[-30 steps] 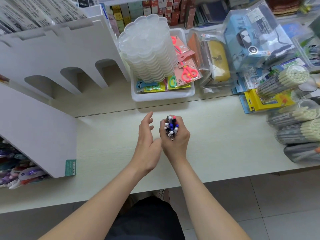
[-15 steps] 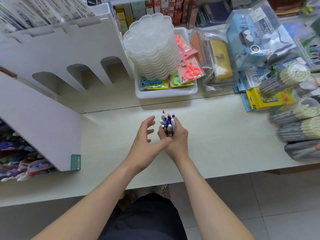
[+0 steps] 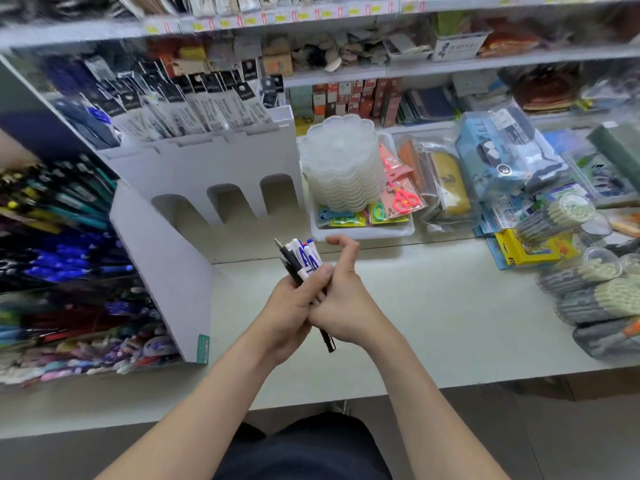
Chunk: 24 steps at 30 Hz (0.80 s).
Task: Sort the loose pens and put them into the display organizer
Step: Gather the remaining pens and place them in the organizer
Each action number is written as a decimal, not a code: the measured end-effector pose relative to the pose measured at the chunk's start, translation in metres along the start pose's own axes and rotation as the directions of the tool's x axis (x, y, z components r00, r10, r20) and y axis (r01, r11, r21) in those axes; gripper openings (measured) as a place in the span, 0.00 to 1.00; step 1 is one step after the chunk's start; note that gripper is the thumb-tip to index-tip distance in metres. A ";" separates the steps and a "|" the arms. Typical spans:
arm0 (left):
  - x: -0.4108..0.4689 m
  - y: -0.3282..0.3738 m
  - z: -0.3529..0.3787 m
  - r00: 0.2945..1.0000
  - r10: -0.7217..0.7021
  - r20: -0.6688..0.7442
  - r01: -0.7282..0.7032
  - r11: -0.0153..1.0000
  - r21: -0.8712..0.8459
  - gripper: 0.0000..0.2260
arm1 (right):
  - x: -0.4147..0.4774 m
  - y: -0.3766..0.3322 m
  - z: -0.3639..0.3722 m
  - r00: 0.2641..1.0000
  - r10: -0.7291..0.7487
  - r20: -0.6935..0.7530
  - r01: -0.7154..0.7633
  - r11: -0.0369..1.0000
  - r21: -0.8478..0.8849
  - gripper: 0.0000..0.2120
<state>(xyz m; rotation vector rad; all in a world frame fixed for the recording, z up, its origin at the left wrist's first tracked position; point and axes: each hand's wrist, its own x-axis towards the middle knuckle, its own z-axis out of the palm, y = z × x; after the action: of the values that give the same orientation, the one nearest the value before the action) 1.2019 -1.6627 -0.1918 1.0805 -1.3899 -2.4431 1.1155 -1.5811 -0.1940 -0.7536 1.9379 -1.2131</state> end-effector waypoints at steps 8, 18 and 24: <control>-0.040 0.058 -0.053 0.999 -0.008 0.052 0.018 0.978 -0.209 0.13 | -0.025 -0.068 0.021 0.983 0.033 0.183 -0.105 0.911 0.398 0.35; -0.089 0.108 -0.135 0.979 0.184 -0.084 -0.203 0.886 -0.418 0.08 | -0.051 -0.107 0.165 0.857 -0.164 -0.488 0.277 0.946 0.167 0.07; -0.114 0.122 -0.192 0.976 0.211 -0.042 -0.212 0.904 -0.370 0.11 | -0.052 -0.129 0.213 0.901 -0.203 -0.384 0.277 0.949 0.148 0.09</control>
<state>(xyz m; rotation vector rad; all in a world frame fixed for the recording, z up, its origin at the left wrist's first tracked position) 1.3811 -1.8161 -0.0970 0.7948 -0.9256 -2.4079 1.3318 -1.6964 -0.1255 -0.7158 2.0113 -1.7805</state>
